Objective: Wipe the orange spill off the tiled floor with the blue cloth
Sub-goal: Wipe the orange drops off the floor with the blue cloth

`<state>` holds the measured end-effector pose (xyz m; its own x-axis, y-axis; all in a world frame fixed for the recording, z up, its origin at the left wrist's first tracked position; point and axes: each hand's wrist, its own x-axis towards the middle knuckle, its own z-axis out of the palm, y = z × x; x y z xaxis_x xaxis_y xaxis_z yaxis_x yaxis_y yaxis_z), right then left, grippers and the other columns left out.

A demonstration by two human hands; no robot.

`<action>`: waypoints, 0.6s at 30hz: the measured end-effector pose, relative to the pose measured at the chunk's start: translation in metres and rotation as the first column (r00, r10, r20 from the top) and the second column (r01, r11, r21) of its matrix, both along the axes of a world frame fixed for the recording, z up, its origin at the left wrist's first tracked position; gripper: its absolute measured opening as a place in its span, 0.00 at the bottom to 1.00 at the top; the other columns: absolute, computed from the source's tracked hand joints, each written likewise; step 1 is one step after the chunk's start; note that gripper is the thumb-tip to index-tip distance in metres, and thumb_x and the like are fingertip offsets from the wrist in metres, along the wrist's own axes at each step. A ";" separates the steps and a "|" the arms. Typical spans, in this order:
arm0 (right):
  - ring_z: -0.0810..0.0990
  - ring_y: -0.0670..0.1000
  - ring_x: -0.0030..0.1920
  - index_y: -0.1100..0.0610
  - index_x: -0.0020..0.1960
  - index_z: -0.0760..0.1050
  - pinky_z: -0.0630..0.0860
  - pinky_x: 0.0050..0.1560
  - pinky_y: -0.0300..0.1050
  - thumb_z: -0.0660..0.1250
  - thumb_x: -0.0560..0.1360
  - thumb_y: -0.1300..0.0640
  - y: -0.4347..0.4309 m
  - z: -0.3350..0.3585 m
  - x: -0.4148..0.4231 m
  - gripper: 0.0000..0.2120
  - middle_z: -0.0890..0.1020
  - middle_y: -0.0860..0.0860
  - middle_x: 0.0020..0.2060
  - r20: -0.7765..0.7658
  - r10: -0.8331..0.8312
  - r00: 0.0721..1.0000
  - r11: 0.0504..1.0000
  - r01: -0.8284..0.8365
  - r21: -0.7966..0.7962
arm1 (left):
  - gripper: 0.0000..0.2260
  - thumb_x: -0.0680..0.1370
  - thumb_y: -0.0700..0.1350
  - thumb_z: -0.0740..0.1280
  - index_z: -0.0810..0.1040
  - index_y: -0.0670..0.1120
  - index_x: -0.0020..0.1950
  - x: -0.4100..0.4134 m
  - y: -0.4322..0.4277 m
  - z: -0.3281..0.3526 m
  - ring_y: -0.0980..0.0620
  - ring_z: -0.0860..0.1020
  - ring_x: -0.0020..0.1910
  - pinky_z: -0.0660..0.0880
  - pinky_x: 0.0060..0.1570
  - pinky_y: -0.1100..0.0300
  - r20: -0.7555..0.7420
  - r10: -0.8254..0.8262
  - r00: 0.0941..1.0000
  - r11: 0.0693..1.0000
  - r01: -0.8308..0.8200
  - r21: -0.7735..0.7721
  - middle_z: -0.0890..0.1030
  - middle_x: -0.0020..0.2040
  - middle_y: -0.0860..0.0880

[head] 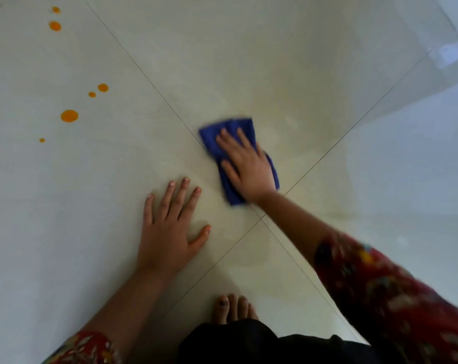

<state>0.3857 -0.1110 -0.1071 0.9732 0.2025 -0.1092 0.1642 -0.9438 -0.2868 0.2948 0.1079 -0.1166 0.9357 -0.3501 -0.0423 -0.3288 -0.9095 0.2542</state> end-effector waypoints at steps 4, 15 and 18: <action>0.46 0.47 0.79 0.44 0.78 0.54 0.46 0.77 0.50 0.47 0.82 0.41 -0.032 0.004 -0.125 0.25 0.55 0.40 0.77 -0.034 -0.050 0.998 0.998 0.049 -0.044 | 0.35 0.74 0.63 0.59 0.59 0.51 0.78 0.003 0.003 0.000 0.47 0.54 0.78 0.51 0.74 0.41 -0.026 -0.003 1.000 1.000 0.004 0.006 0.54 0.80 0.49; 0.48 0.51 0.79 0.46 0.78 0.53 0.47 0.76 0.55 0.52 0.78 0.38 0.046 -0.007 -0.018 0.31 0.55 0.43 0.78 0.028 -0.222 0.975 0.970 0.224 -0.091 | 0.26 0.77 0.54 0.59 0.68 0.47 0.74 0.005 0.021 0.012 0.52 0.64 0.75 0.57 0.73 0.49 -0.057 -0.017 0.998 0.995 0.011 -0.102 0.66 0.75 0.50; 0.49 0.50 0.79 0.46 0.78 0.55 0.51 0.76 0.56 0.52 0.80 0.41 0.077 -0.005 -0.072 0.28 0.57 0.42 0.77 0.021 0.059 0.998 0.997 -0.058 -0.040 | 0.24 0.76 0.50 0.59 0.73 0.45 0.71 -0.003 0.056 0.024 0.50 0.72 0.69 0.59 0.71 0.52 -0.032 0.068 0.997 0.996 -0.070 -0.058 0.73 0.71 0.48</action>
<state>0.3133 -0.0342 -0.1118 0.9620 0.2554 -0.0969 0.2256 -0.9428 -0.2454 0.2922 0.1635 -0.0929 0.9564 -0.2874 -0.0513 -0.2573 -0.9128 0.3171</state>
